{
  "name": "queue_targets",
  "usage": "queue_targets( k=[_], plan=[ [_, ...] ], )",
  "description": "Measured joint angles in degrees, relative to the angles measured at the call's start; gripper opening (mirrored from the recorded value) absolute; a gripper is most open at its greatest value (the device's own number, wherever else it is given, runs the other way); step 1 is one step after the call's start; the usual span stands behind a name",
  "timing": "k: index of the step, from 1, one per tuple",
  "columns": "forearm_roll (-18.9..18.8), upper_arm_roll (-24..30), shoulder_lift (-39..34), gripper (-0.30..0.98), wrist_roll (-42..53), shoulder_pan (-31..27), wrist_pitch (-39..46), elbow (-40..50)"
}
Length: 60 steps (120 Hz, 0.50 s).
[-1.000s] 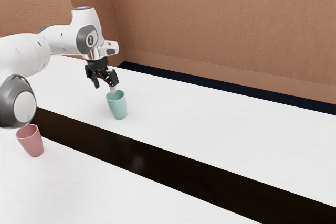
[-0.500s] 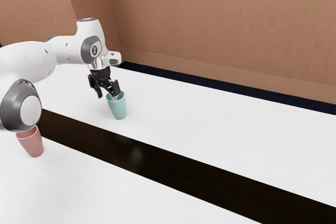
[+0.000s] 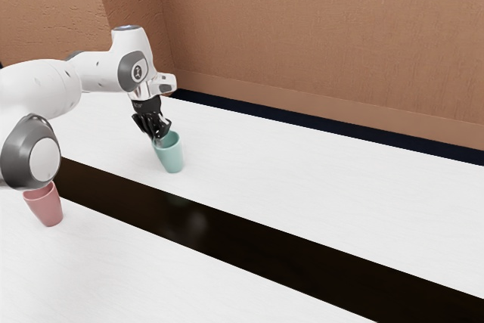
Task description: Place the right cup onto the left cup
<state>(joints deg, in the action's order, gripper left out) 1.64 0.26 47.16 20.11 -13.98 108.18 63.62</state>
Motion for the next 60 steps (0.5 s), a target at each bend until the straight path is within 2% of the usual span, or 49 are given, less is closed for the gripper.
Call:
queue_targets(
  k=[12, 32, 60],
  plan=[
    [-0.1, -0.1, -1.5, -0.07, -0.1, 0.0, -0.1, 1.0],
    [-0.1, -0.2, -8.5, -0.09, -0.4, 0.1, -0.3, 6.2],
    [-0.3, -1.2, -24.8, -0.10, -0.9, -1.3, -0.2, 21.4]
  ],
)
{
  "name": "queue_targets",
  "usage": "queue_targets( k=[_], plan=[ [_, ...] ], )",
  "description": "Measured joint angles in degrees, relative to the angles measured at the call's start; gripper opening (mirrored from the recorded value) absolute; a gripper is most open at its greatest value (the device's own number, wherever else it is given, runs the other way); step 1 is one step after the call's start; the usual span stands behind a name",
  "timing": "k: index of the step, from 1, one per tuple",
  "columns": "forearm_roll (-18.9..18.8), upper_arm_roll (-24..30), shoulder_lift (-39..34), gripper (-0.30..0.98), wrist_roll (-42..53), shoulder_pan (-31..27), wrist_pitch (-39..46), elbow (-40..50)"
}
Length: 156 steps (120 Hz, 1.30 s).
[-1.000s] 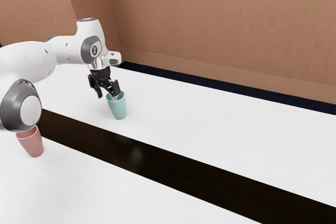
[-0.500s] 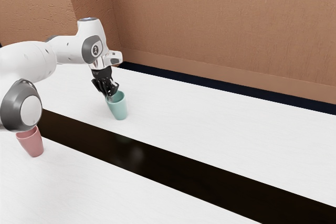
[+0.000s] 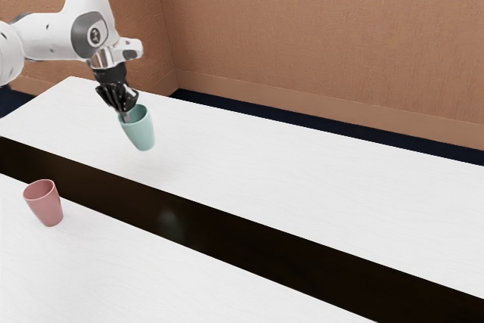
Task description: Place the right cup onto the left cup
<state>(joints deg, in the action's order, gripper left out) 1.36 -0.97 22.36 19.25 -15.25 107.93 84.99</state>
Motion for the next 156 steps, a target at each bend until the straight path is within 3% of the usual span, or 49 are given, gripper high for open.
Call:
queue_targets(
  k=[19, 51, 123, 156],
  plan=[
    [-0.3, -4.5, -8.0, -0.10, -0.2, -0.3, -0.1, 8.2],
    [-0.6, -10.1, -12.6, -0.10, -0.3, -0.2, -0.2, 13.6],
    [-0.3, -22.1, -13.5, -0.10, 1.8, 1.1, 0.2, 18.4],
    [-0.2, -23.5, -15.2, -0.10, 3.0, 1.9, 1.4, 21.1]
  ],
)
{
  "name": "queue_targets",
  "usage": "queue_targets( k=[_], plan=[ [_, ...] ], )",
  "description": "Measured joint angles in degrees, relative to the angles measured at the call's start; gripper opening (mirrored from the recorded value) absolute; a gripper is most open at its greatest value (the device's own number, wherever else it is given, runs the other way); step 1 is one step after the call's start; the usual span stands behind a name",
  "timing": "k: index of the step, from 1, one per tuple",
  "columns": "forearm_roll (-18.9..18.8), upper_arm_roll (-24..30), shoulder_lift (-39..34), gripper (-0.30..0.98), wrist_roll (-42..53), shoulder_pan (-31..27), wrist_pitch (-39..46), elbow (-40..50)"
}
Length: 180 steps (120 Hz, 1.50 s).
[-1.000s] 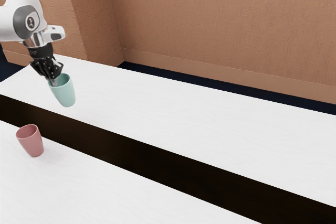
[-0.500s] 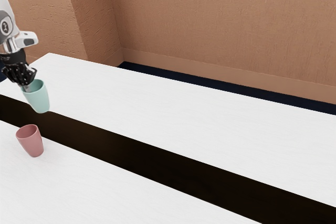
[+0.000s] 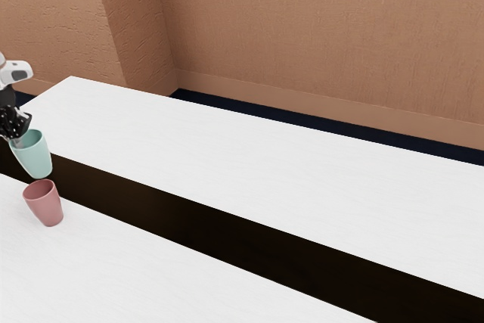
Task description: Place the right cup onto the left cup
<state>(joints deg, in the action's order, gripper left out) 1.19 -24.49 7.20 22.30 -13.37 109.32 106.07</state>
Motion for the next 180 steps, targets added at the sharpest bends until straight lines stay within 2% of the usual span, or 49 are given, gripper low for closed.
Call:
queue_targets(
  k=[42, 180],
  plan=[
    [-0.1, -1.6, -4.2, -0.10, 0.7, 0.4, 2.4, 4.9],
    [0.1, -2.3, -3.6, -0.10, 1.2, 1.3, 7.3, 9.7]
  ],
)
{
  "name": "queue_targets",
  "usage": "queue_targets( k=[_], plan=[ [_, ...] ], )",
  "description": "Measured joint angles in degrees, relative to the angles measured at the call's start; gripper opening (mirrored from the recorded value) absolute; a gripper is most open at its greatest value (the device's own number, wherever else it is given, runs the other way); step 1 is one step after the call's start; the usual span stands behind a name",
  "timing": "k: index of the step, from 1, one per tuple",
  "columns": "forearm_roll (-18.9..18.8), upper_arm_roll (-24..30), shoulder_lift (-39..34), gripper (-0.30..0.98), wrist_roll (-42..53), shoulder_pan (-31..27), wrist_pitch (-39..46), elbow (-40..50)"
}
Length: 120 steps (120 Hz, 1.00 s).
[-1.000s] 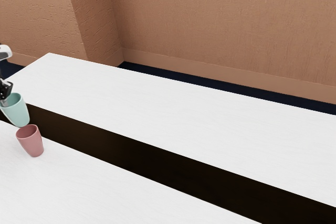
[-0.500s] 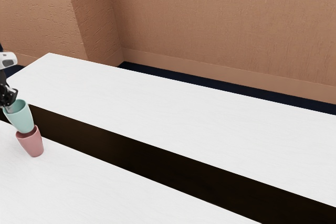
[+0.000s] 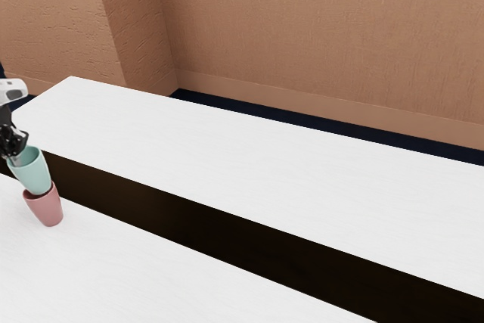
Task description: Place the right cup onto the left cup
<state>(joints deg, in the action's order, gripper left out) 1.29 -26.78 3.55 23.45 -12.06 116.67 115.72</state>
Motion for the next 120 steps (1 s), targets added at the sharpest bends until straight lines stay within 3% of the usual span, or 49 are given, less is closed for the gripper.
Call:
queue_targets(
  k=[22, 49, 77, 96, 120],
  plan=[
    [0.0, 0.0, 0.2, -0.09, 0.0, 0.2, 0.9, 0.9],
    [0.1, 0.0, 0.5, 0.38, 0.3, 0.1, 1.2, 0.9],
    [0.0, 0.6, 0.4, 0.58, 0.5, -0.1, -0.2, -2.1],
    [-0.3, 5.4, 0.4, 0.64, 0.1, 0.2, -6.3, -8.9],
    [0.1, 17.2, 0.4, 0.67, -1.4, 0.5, -13.9, -15.3]
  ],
)
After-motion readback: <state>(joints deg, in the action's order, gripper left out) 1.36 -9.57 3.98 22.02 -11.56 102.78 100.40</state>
